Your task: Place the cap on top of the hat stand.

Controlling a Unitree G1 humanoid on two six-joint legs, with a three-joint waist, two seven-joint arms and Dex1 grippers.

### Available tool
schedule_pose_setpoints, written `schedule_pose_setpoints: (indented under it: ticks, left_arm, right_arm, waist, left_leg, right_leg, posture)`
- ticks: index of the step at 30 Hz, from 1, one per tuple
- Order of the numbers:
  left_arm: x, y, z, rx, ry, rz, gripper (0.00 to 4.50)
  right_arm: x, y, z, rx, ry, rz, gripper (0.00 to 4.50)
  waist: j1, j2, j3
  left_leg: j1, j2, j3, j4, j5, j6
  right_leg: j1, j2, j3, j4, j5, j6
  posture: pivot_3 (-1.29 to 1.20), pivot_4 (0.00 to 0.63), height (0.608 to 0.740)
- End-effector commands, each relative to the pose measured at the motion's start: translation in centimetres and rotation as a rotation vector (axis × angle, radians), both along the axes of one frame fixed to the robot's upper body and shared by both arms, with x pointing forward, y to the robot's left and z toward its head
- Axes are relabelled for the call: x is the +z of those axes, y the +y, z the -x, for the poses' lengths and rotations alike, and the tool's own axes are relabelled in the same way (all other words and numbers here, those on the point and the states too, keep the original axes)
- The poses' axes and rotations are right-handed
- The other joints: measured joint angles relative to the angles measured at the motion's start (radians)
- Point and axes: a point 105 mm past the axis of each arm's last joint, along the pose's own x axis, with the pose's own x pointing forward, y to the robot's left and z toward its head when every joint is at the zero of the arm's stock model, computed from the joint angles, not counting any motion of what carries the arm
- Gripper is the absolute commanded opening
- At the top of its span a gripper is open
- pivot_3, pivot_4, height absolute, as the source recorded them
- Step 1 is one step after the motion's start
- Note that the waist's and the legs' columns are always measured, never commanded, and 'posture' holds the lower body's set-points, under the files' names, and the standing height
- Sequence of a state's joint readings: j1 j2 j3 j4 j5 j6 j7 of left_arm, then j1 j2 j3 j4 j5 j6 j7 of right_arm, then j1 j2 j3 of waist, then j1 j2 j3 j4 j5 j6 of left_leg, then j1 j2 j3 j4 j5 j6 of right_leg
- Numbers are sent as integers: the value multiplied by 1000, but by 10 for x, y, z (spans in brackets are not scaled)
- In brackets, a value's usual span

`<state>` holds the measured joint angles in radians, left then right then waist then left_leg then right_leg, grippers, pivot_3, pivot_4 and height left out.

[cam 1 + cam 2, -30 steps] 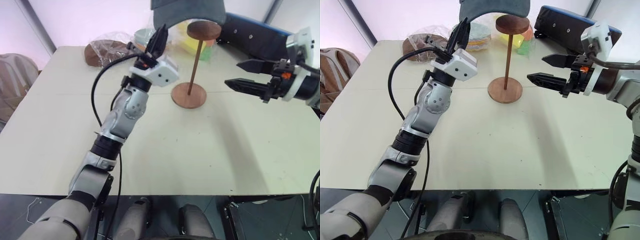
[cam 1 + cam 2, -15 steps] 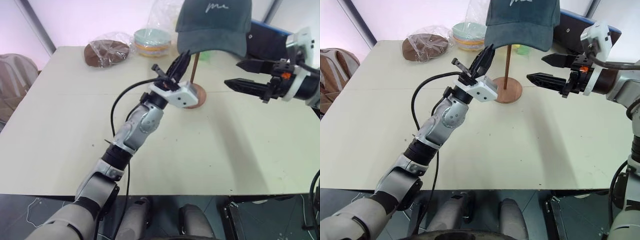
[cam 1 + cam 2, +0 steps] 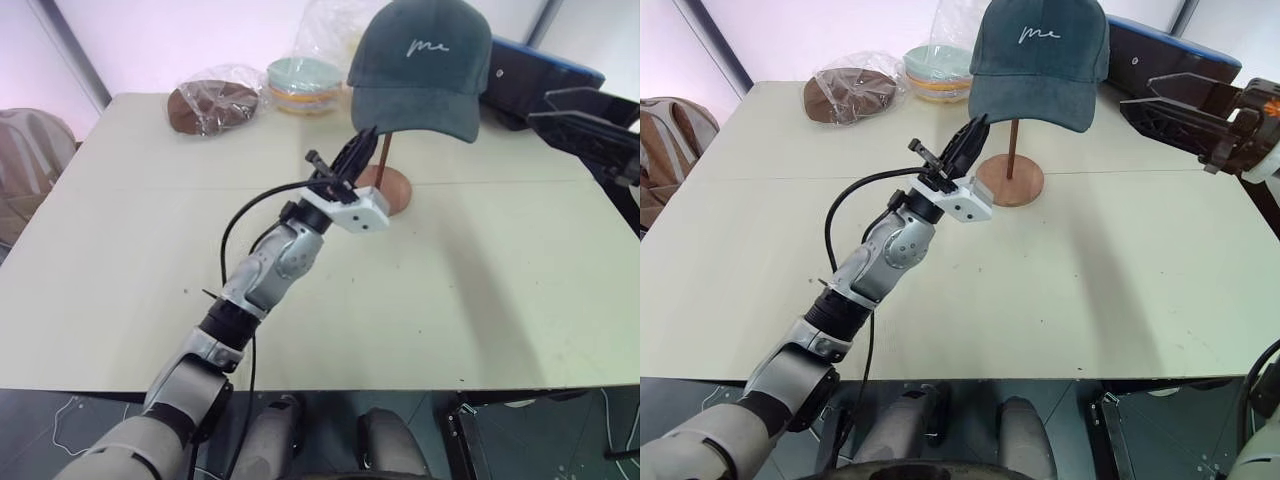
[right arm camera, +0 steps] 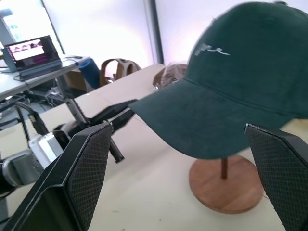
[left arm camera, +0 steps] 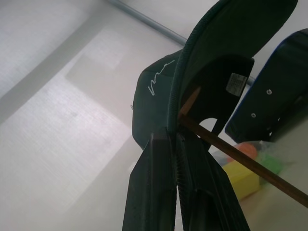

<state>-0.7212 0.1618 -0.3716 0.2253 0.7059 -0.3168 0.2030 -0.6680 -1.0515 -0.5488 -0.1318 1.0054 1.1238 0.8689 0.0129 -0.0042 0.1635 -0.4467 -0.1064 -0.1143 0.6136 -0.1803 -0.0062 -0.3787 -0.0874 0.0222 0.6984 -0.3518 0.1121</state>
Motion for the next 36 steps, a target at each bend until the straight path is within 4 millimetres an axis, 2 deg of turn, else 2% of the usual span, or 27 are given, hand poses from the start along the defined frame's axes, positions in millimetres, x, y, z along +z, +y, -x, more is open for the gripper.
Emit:
schedule_pose_setpoints:
  ticks: [1, 10, 19, 20, 21, 22, 28, 33, 36]
  left_arm:
    - [3, 1, 4, -2, -40, 14, 41]
    - [-16, 1, 6, -10, 1, -5, 41]
    - [-27, -4, 9, -53, 45, -11, 41]
    - [-28, -5, 10, -63, 51, -13, 667]
    - [-29, -6, 10, -71, 59, -14, 875]
    - [-31, -7, 11, -83, 69, -15, 1318]
    - [-52, -14, 18, -179, 204, -39, 4454]
    - [-87, -16, 32, -326, 448, -65, 4483]
    - [-98, -4, 44, -401, 572, -49, 4483]
  right_arm:
    - [11, 5, 13, 31, -59, 3, 4500]
    - [14, 8, 12, 34, -62, 13, 4500]
    - [13, 8, 8, 24, -62, 40, 4500]
    - [12, 8, 8, 23, -61, 45, 4500]
    - [12, 8, 8, 22, -61, 49, 4500]
    - [12, 7, 8, 22, -61, 51, 4500]
    - [12, 7, 5, 21, -65, 67, 4500]
    - [11, 6, 1, 16, -66, 84, 4500]
    - [11, 6, -1, 17, -68, 90, 4500]
  waist:
    - [0, 0, 0]
    - [1, 0, 0]
    - [1, 0, 0]
    - [1, 0, 0]
    - [1, 0, 0]
    - [1, 0, 0]
    - [0, 0, 0]
    - [0, 1, 0]
    - [-2, 1, 0]
  left_leg:
    - [0, 0, 0, 0, 0, 0]
    - [0, 0, 0, 0, 0, 0]
    - [0, 0, 0, 0, 0, 0]
    - [0, 0, 0, 0, 0, 0]
    - [0, 0, 0, 0, 0, 0]
    - [0, 0, 0, 0, 0, 0]
    - [0, 0, 0, 0, 0, 0]
    - [1, 0, 0, 0, 0, 0]
    - [1, 0, 0, 0, 0, 0]
  right_leg:
    - [0, 0, 0, 0, 0, 0]
    - [0, 0, 0, 0, 0, 0]
    - [0, 0, 0, 0, 0, 0]
    - [0, 0, 0, 0, 0, 0]
    - [0, 0, 0, 0, 0, 0]
    - [0, 0, 0, 0, 0, 0]
    - [0, 0, 0, 0, 0, 0]
    - [0, 0, 0, 0, 0, 0]
    - [0, 0, 0, 0, 0, 0]
  posture:
    - [0, 150, 740]
    - [0, 150, 740]
    - [0, 150, 740]
    - [0, 150, 740]
    - [0, 150, 740]
    - [0, 150, 740]
    - [0, 150, 740]
    - [0, 150, 740]
    - [0, 150, 740]
